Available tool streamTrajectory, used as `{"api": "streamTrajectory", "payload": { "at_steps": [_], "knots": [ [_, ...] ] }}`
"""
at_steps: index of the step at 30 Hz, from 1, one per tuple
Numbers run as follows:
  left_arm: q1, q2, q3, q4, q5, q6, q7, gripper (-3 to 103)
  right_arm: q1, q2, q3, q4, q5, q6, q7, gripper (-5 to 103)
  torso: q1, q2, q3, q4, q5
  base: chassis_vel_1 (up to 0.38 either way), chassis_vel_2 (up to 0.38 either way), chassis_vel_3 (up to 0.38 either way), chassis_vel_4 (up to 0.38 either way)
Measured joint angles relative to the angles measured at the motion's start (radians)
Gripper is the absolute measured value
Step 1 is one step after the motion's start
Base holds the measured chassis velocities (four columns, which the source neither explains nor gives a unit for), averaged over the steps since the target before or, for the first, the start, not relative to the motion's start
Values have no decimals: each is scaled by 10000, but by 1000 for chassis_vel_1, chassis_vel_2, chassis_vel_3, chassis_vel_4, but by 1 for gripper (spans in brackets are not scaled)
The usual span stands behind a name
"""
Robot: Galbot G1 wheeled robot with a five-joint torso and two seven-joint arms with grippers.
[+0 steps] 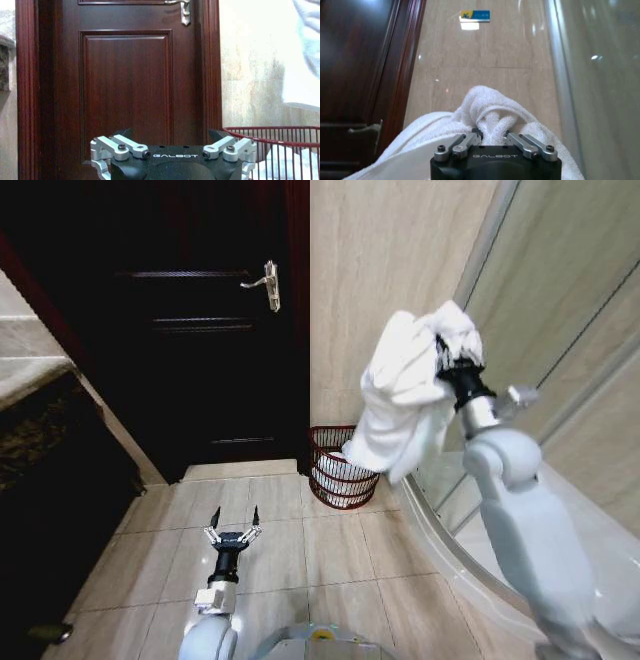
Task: Discard the used towel into the hamper.
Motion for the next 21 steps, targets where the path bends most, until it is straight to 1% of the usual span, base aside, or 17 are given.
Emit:
{"api": "streamTrajectory", "payload": {
  "at_steps": [1,3,4,6,7,8,9,11,13,17,19,21],
  "knots": [
    [0,0,0,0,0,0,0,100,0,0,0,0,0,0,0,17,0,0,0,0,0,0,0,0,0],
    [-32,-64,-20,0,-1,-1,-34,100,735,268,-534,-560,243,-63,100,17,0,1,0,-1,0,0,0,0,0],
    [-32,-64,-20,0,-1,-1,-34,100,735,268,-534,-560,243,-63,100,17,0,1,0,-1,0,0,0,0,0],
    [-52,-143,-30,0,8,-1,-47,100,1183,529,-837,-1044,224,-60,122,17,0,1,0,1,1,0,0,0,0],
    [-64,-197,-35,0,16,0,-49,100,1661,792,-1112,-1711,52,65,97,17,0,1,0,3,-2,0,0,0,0],
    [-70,-219,-36,6,18,2,-50,100,1878,906,-1217,-2080,-76,151,45,17,0,1,0,4,-2,0,0,0,0],
    [-70,-219,-36,6,18,2,-50,100,1878,906,-1217,-2080,-76,151,45,17,0,1,0,4,-2,0,0,0,0],
    [-94,-272,-41,28,20,3,-54,100,2247,1084,-1330,-2792,-262,207,-179,17,1,1,1,5,0,0,0,0,0],
    [-123,-307,-40,97,20,2,-55,100,2381,1154,-1376,-3237,-372,209,-344,17,0,1,0,3,-1,0,0,0,0],
    [-166,-354,-4,239,60,-51,-56,100,2346,1216,-1539,-3654,-373,232,-428,17,0,1,-1,0,0,0,0,0,0],
    [-192,-427,51,304,106,-103,-43,100,2149,1305,-1875,-4150,-332,515,-498,17,-1,1,-1,0,2,0,0,0,0],
    [-195,-439,65,305,114,-109,-39,100,2056,1337,-1968,-4278,-351,604,-508,17,-1,1,-1,1,2,0,0,0,0]
  ]
}}
